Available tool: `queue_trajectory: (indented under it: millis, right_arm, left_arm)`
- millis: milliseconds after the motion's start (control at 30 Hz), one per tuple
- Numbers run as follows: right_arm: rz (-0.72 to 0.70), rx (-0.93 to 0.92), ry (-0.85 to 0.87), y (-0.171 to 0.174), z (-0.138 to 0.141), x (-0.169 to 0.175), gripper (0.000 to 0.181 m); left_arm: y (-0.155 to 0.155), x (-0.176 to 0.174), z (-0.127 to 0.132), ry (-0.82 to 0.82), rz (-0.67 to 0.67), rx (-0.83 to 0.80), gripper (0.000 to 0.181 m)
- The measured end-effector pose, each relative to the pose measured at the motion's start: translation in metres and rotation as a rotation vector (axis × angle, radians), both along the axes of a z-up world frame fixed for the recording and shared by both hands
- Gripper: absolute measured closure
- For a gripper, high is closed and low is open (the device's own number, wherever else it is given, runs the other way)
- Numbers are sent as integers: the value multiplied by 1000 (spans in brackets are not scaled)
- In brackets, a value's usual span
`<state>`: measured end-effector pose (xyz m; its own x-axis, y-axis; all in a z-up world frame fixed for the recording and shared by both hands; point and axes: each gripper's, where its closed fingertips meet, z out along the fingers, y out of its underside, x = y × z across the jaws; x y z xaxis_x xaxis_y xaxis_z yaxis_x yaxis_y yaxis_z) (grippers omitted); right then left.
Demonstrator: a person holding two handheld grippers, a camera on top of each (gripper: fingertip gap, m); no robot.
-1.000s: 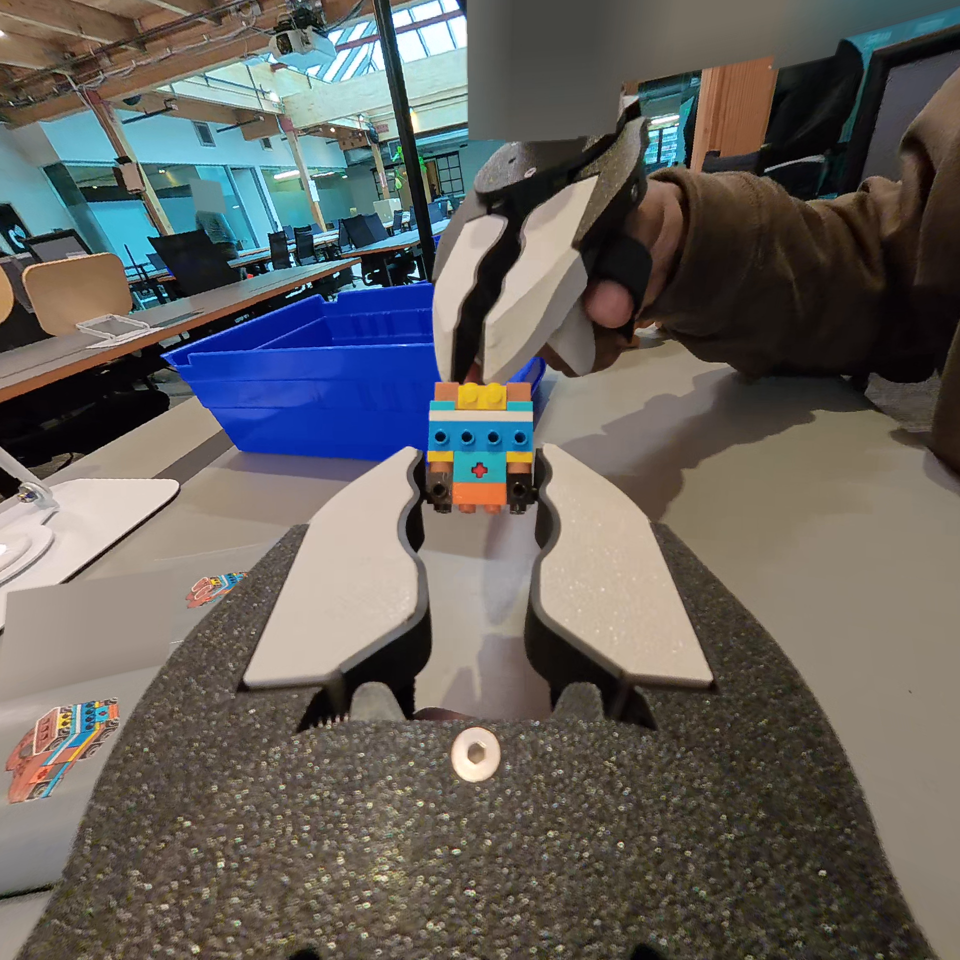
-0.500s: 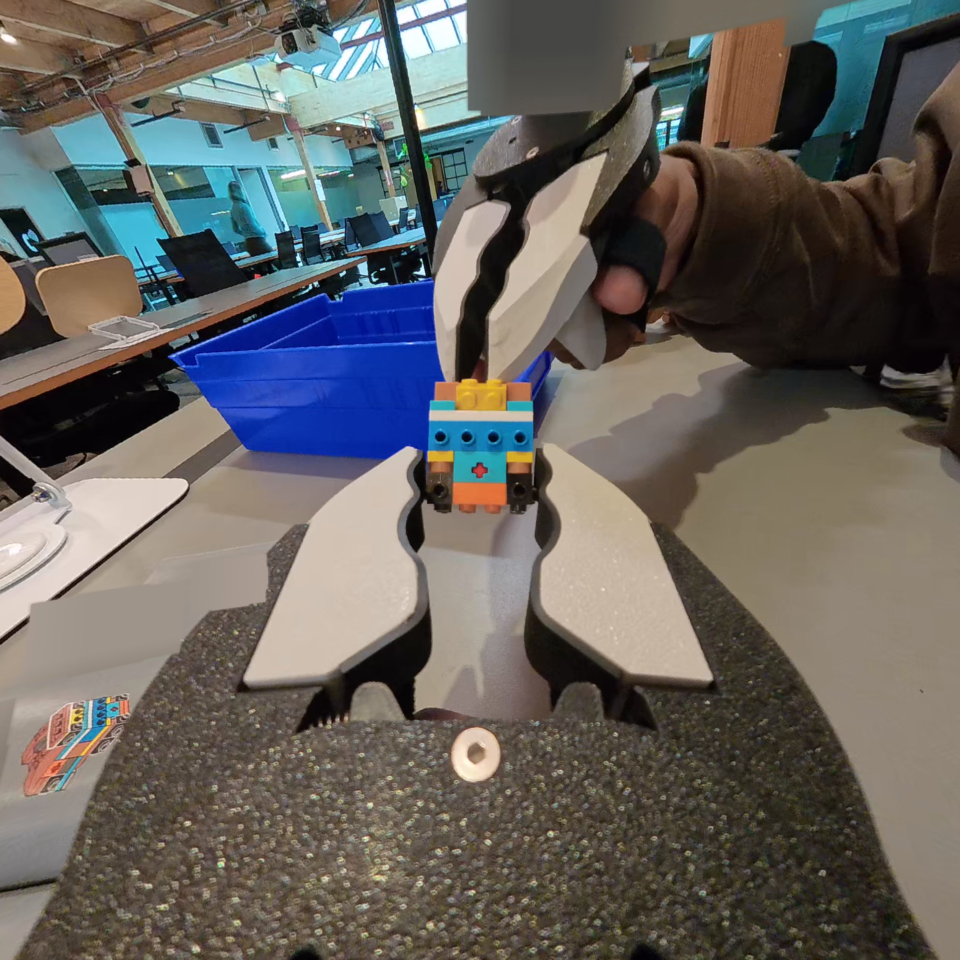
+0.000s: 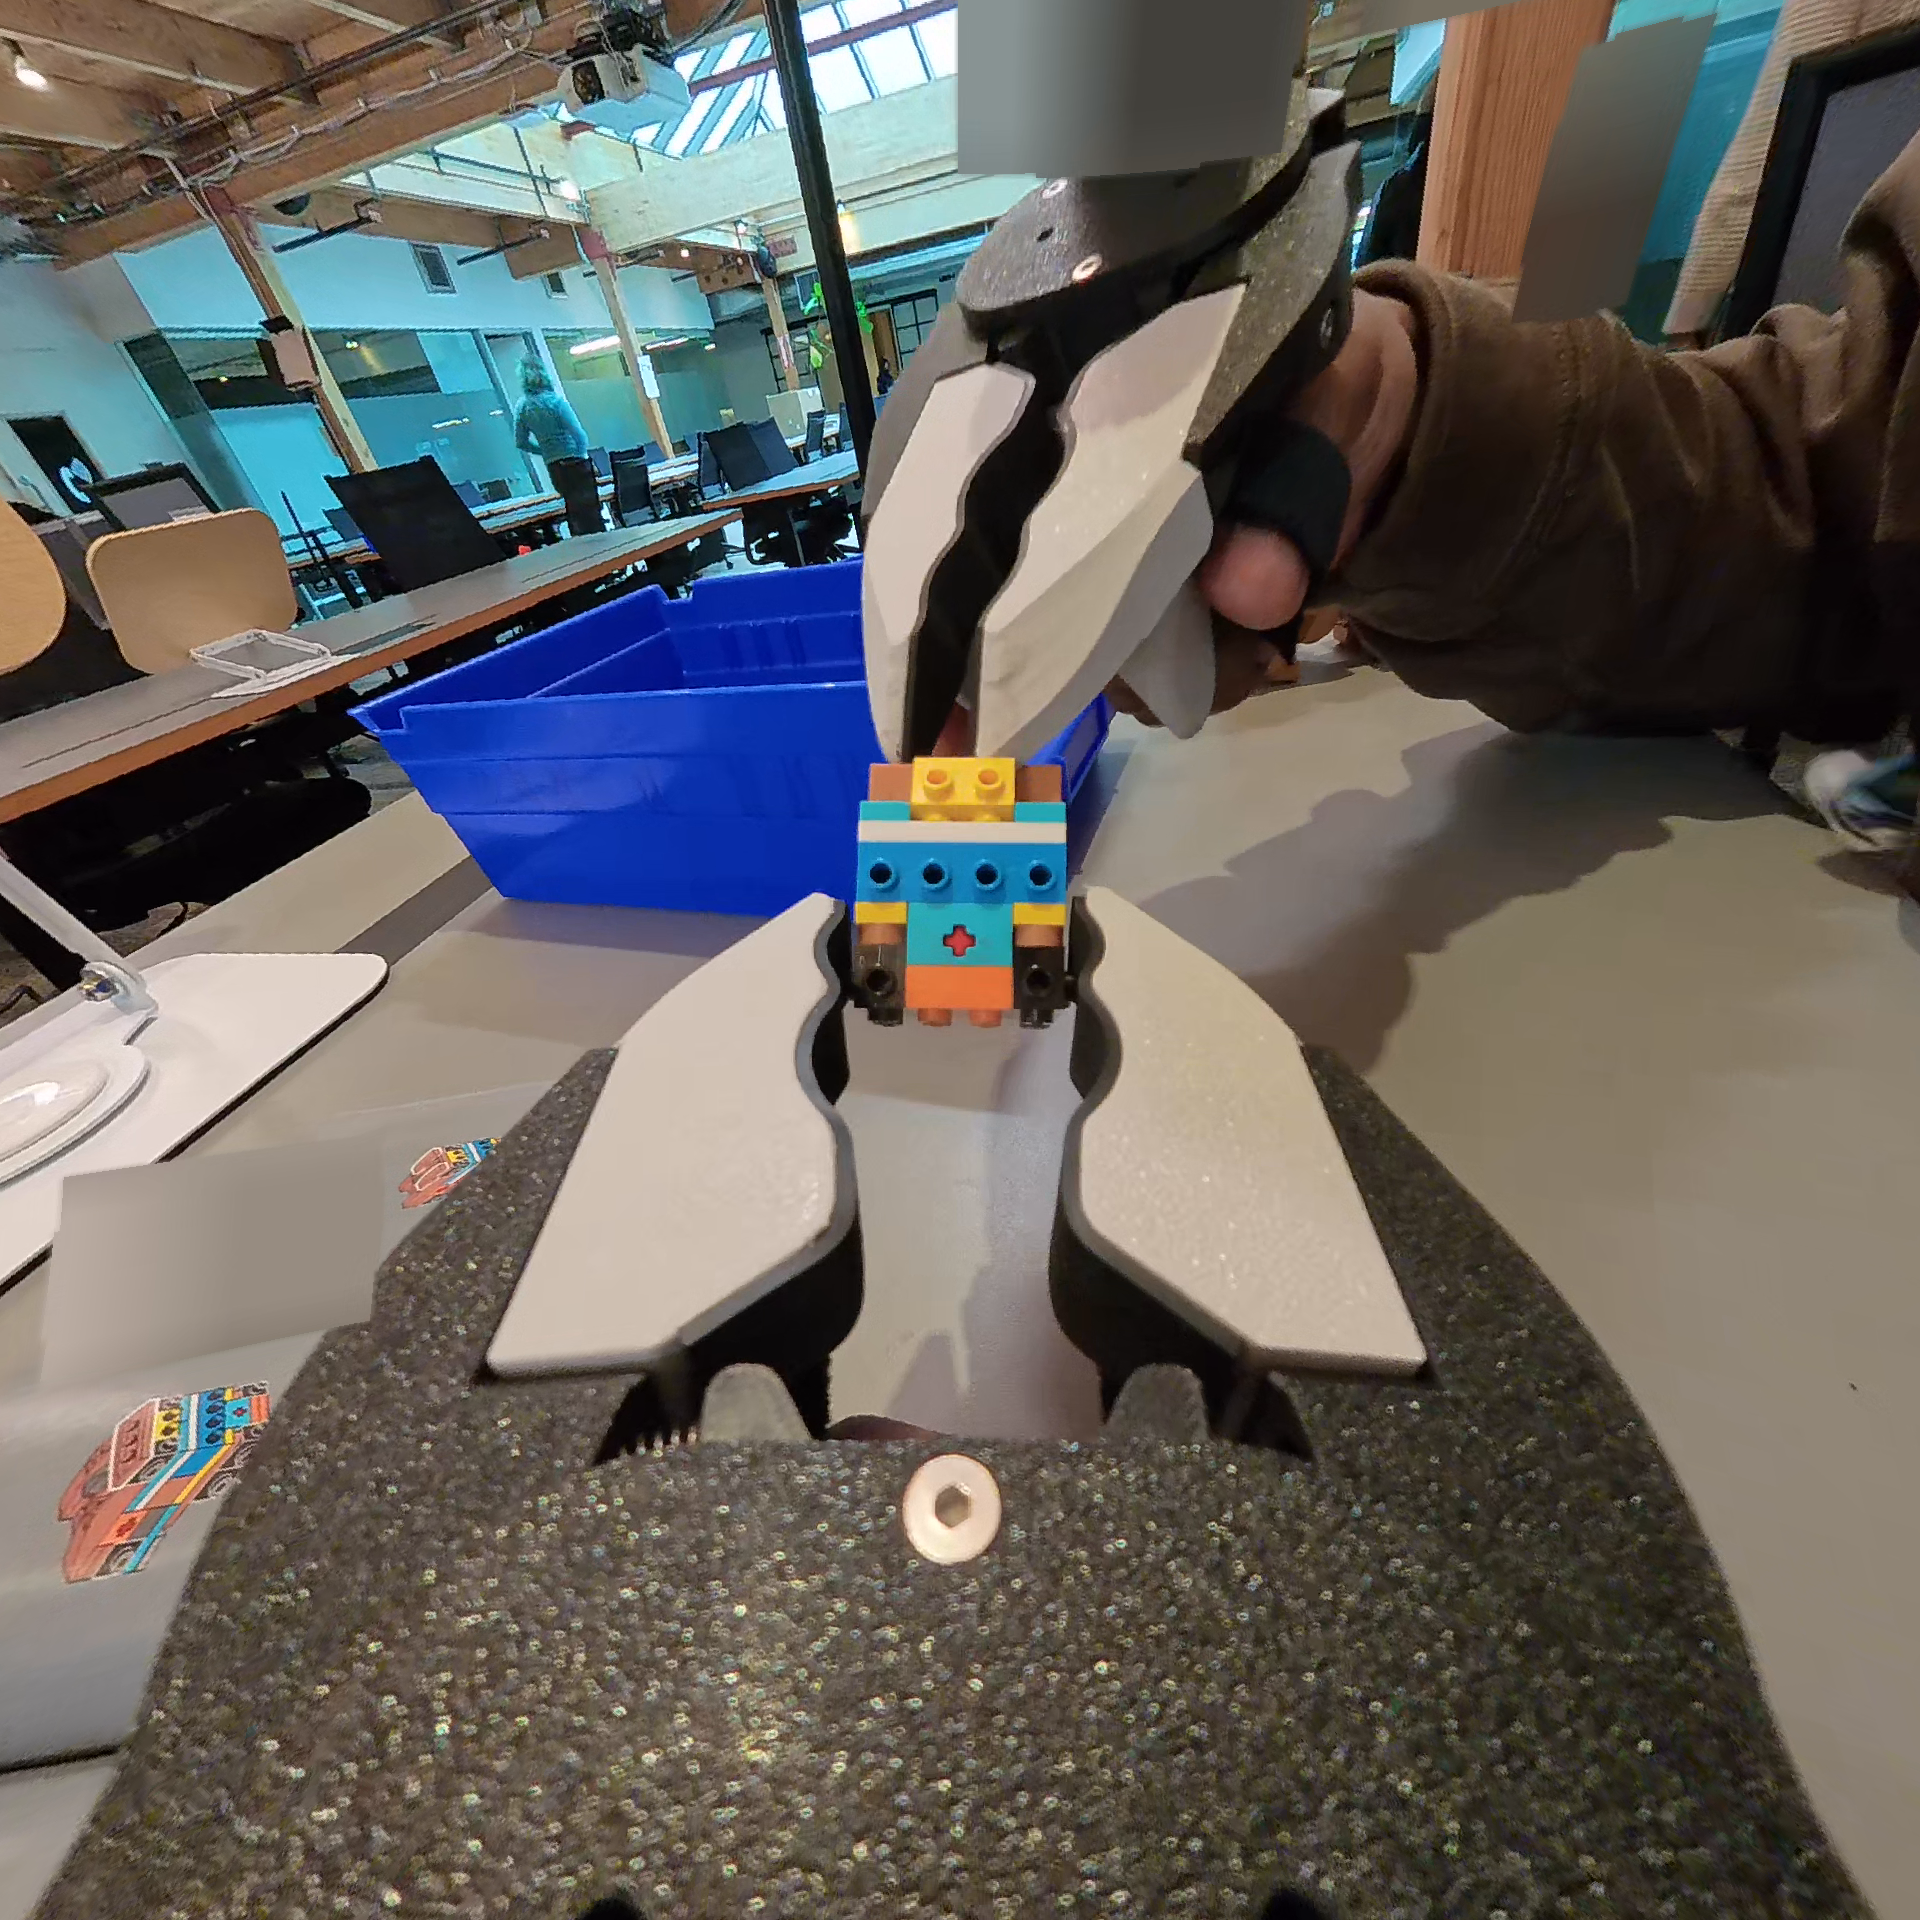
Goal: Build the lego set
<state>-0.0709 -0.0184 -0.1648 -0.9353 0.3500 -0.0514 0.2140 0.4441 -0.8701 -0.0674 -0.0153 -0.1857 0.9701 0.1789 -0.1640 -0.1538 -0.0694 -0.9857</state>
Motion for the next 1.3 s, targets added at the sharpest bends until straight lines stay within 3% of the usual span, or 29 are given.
queue_trajectory:
  millis: [1300]
  right_arm:
    - [-79, 30, 173, 1, 8, -10, 169]
  left_arm:
    - [1, -3, -3, 0, 28, -21, 141]
